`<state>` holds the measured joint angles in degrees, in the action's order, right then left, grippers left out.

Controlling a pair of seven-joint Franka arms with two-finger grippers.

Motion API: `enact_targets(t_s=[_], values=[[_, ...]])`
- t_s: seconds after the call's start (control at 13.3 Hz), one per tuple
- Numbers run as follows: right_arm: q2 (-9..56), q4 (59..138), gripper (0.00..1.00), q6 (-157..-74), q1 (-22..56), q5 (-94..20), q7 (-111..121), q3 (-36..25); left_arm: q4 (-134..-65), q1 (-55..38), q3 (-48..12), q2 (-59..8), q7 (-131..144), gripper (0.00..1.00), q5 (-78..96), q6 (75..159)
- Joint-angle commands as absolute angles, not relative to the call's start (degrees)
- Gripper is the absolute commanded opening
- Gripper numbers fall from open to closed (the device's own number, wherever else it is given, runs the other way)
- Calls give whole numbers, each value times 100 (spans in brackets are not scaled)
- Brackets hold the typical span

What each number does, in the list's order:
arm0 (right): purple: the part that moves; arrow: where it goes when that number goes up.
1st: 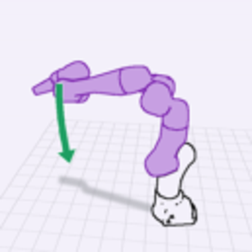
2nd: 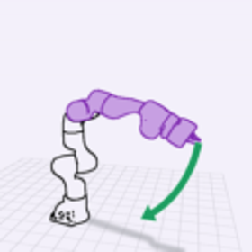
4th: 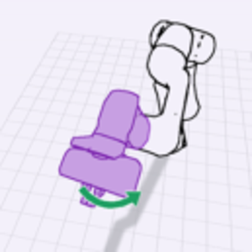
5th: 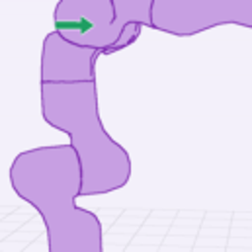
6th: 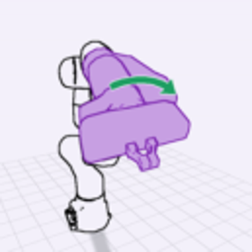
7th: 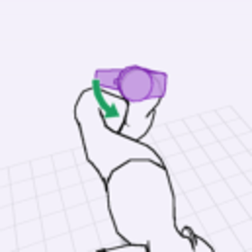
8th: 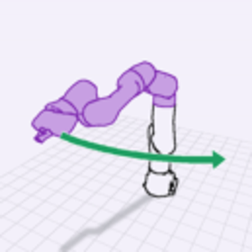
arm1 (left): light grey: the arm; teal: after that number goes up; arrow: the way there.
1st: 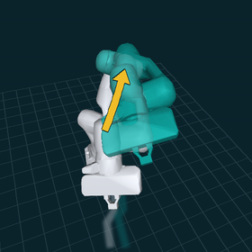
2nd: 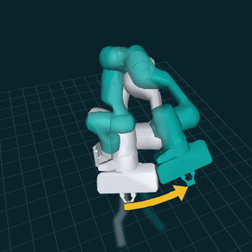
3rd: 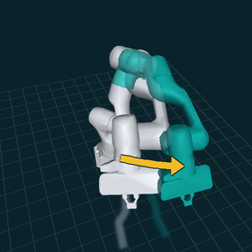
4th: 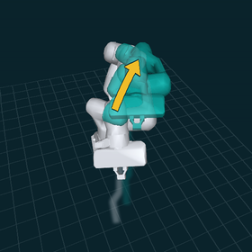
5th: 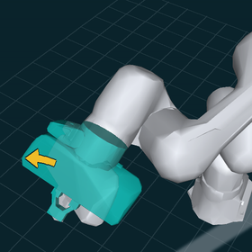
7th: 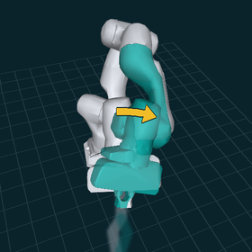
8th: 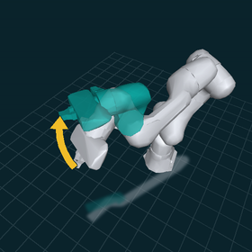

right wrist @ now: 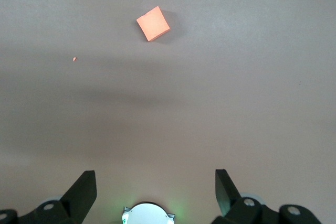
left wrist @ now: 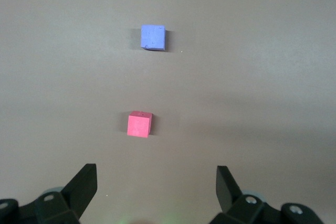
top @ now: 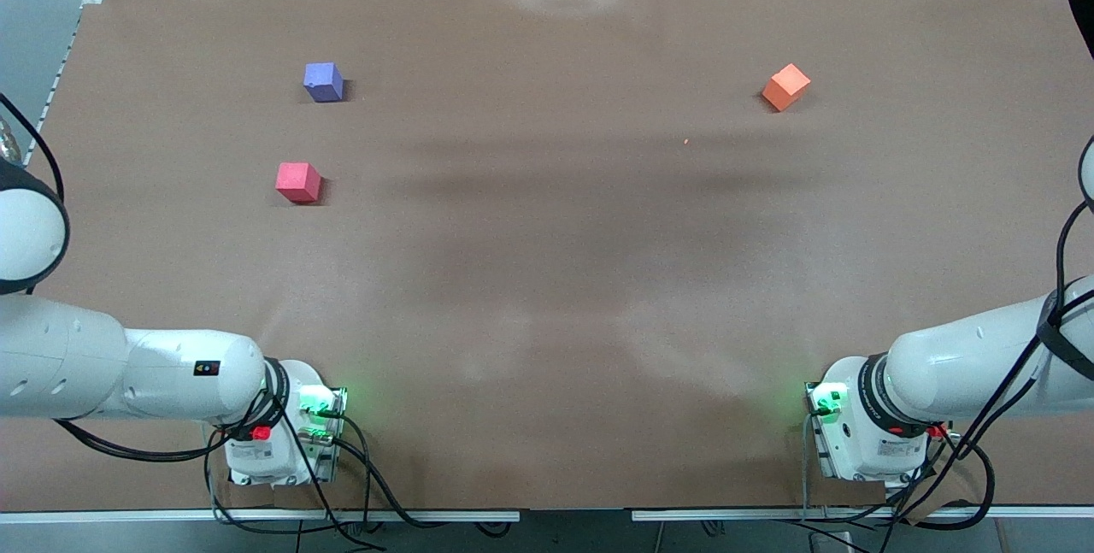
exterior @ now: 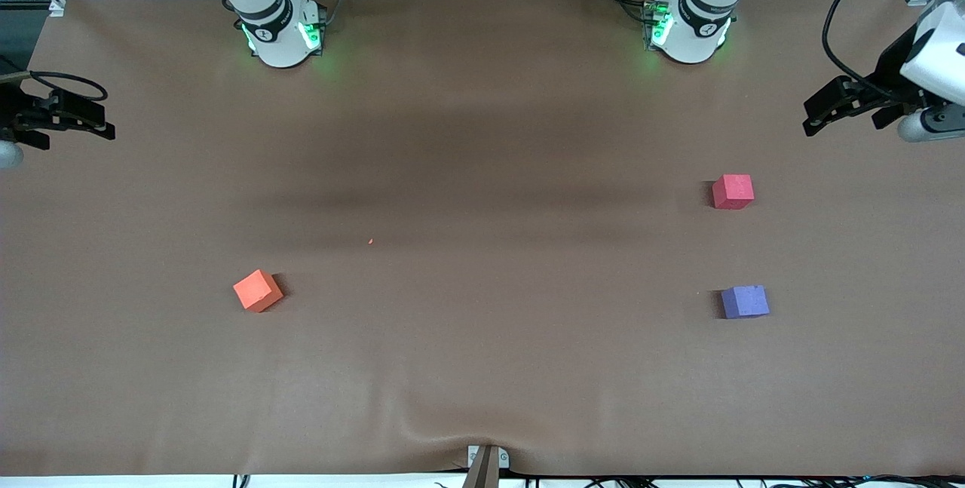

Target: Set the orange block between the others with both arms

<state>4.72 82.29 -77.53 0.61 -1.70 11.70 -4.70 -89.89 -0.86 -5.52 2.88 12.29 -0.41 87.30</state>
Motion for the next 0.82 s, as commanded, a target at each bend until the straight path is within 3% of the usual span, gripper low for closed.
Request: enact_targets(t_s=[0.0,0.45,0.75], values=[[431,8253,100,-7708,-44,-202,1143,-396,-8842,-18,-571,237,1178,100,-149,8587],[501,8270,100,-7795,-44,-211,1143,-396,-8833,88,-571,114,1038,100,-229,8596],[948,8297,100,-8217,-18,-255,1143,-387,-8851,114,-571,79,1037,100,-211,8596]])
